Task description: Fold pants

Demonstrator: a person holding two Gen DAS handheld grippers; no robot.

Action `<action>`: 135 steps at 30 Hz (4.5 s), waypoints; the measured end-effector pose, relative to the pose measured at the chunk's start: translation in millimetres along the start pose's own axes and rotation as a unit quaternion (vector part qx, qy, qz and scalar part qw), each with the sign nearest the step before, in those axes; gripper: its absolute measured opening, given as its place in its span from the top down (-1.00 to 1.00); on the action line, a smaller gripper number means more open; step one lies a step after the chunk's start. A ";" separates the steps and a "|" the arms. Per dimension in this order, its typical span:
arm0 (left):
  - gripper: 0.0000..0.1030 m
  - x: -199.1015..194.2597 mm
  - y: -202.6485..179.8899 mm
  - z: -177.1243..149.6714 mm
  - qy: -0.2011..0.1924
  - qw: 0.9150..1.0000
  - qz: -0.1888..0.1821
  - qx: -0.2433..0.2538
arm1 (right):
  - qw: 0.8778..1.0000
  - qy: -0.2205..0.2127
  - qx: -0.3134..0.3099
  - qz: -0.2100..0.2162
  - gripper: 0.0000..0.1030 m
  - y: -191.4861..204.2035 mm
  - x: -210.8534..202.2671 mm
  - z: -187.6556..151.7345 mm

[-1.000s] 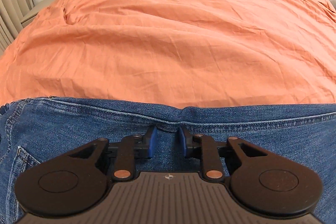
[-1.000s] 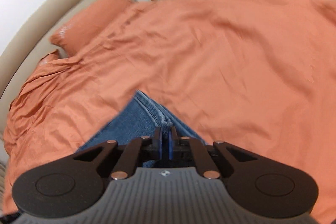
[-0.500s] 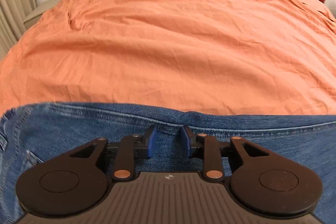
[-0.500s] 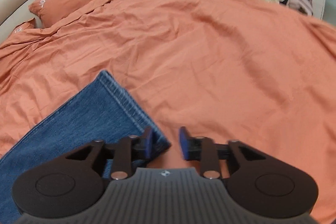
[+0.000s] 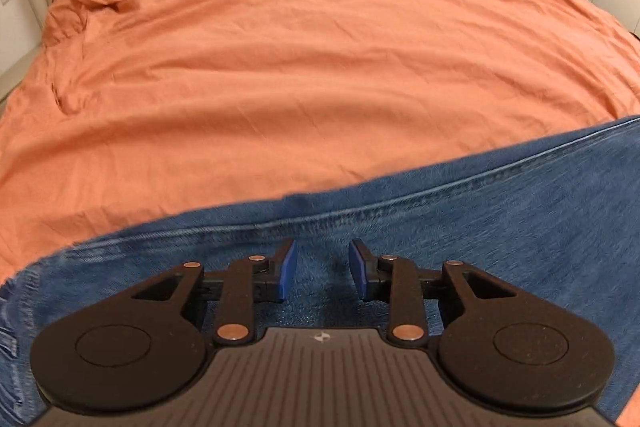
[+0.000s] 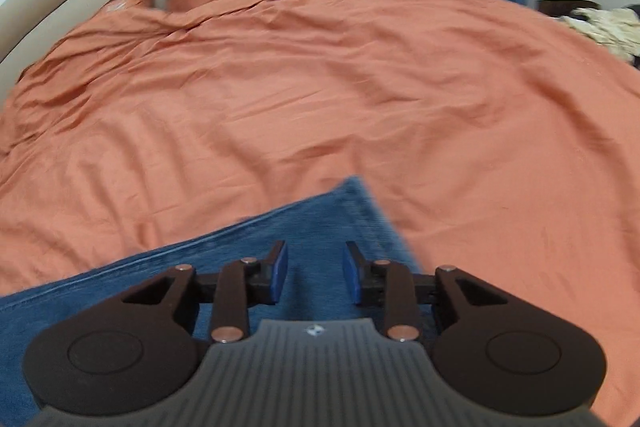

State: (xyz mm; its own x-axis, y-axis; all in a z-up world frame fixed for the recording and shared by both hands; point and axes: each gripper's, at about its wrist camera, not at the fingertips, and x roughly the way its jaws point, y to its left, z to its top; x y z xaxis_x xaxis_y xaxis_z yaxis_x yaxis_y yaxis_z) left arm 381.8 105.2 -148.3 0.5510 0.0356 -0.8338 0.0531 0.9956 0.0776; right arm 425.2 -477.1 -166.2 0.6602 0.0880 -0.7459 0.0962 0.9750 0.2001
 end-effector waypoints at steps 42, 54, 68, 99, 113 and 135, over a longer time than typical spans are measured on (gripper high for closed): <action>0.39 25.2 -234.2 11.5 -0.021 0.983 -0.131 0.130 | 0.927 -0.047 0.353 0.121 0.70 -118.6 -31.7 -101.3; 0.39 77.4 -281.6 62.0 -0.034 0.982 -0.072 0.172 | 0.957 -0.058 0.264 0.107 0.94 -123.8 -30.9 -101.5; 0.38 3.8 -296.1 31.7 -0.021 0.975 -0.090 0.201 | 0.973 -0.091 0.188 0.097 0.96 -86.9 -90.4 -56.3; 0.34 -170.6 -63.0 -71.0 -0.092 0.990 -0.104 -0.021 | 0.966 -0.125 -0.040 0.225 0.96 305.6 -207.9 -51.4; -0.21 -129.3 -3.7 -114.6 -0.039 0.978 -0.168 -0.114 | 0.966 0.065 -0.175 0.179 0.92 406.3 -88.5 -231.5; -0.06 10.0 -7.4 -53.9 0.020 0.915 -0.274 -0.296 | 0.979 0.029 -0.142 0.146 -0.04 285.3 -87.1 -143.9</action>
State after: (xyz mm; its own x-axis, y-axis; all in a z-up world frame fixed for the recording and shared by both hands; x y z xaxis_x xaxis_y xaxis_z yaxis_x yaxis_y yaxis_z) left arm 341.9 102.9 -186.7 0.5460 -0.4923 -0.6779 -0.1546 0.7361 -0.6590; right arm 288.0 -177.2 -135.6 0.5849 0.3744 -0.7196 -0.3060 0.9234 0.2317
